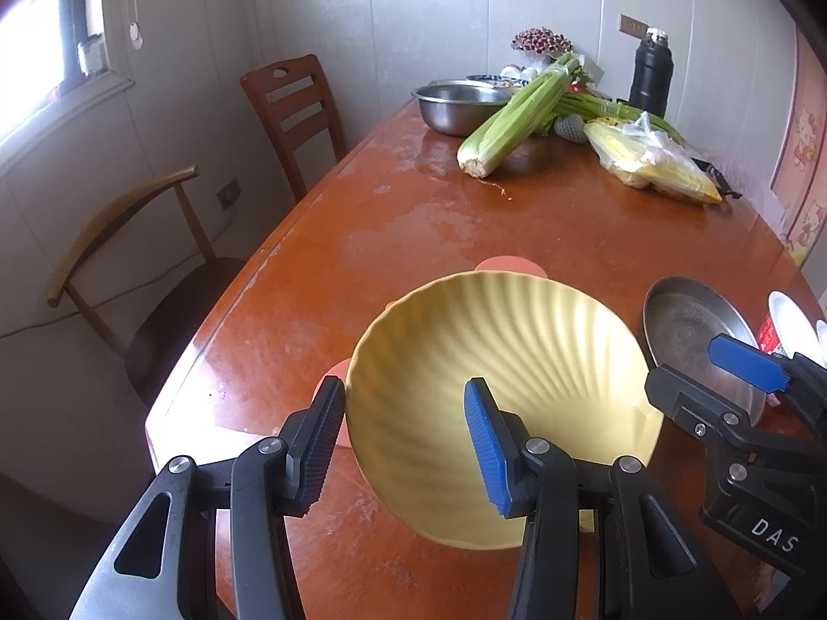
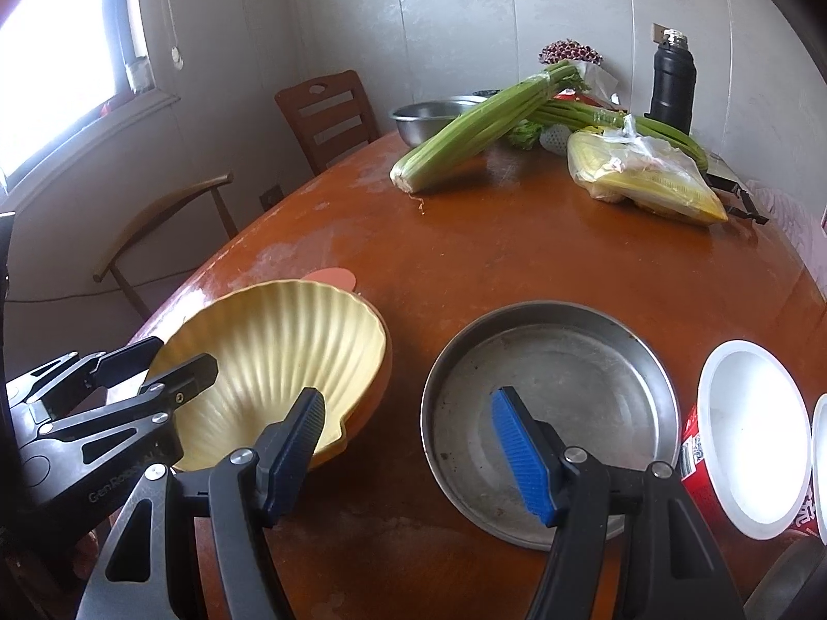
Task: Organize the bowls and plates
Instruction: 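Lower the yellow shell plate onto the orange plate and open the left tool, then move the left tool to the steel tray and grip its rim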
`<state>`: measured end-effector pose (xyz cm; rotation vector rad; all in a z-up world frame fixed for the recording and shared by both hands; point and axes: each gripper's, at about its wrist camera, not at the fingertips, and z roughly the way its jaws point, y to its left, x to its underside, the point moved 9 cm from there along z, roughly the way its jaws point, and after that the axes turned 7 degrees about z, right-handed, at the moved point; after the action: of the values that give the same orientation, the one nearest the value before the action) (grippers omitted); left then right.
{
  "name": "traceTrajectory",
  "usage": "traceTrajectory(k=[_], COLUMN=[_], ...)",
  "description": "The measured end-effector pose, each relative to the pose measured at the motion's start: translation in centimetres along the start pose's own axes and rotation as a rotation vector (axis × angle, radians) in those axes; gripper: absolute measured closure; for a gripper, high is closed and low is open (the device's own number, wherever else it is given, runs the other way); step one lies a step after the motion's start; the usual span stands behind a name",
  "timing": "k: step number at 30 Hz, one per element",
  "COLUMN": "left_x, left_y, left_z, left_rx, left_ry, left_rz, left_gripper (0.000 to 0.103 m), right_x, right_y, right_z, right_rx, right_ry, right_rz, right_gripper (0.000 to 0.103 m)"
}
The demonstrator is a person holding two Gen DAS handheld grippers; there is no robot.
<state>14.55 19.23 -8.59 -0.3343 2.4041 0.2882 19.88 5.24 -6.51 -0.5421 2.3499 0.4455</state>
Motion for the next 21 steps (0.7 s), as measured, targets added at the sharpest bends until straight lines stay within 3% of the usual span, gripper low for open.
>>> traceTrajectory(k=[10,21], left_x=[-0.6,-2.4], left_y=[0.2,-2.4], left_z=[-2.1,-5.7], left_rx=[0.011,0.097], left_ry=[-0.044,-0.115], left_rz=[-0.01,0.016], left_gripper=[0.053,0.053], right_x=[-0.6,-0.5], right_y=[-0.1,-0.8], right_z=[-1.5,-8.3], right_rx=[-0.008,-0.04], right_ry=[-0.041,-0.116], right_rz=[0.026,0.072], right_gripper=[0.036,0.035])
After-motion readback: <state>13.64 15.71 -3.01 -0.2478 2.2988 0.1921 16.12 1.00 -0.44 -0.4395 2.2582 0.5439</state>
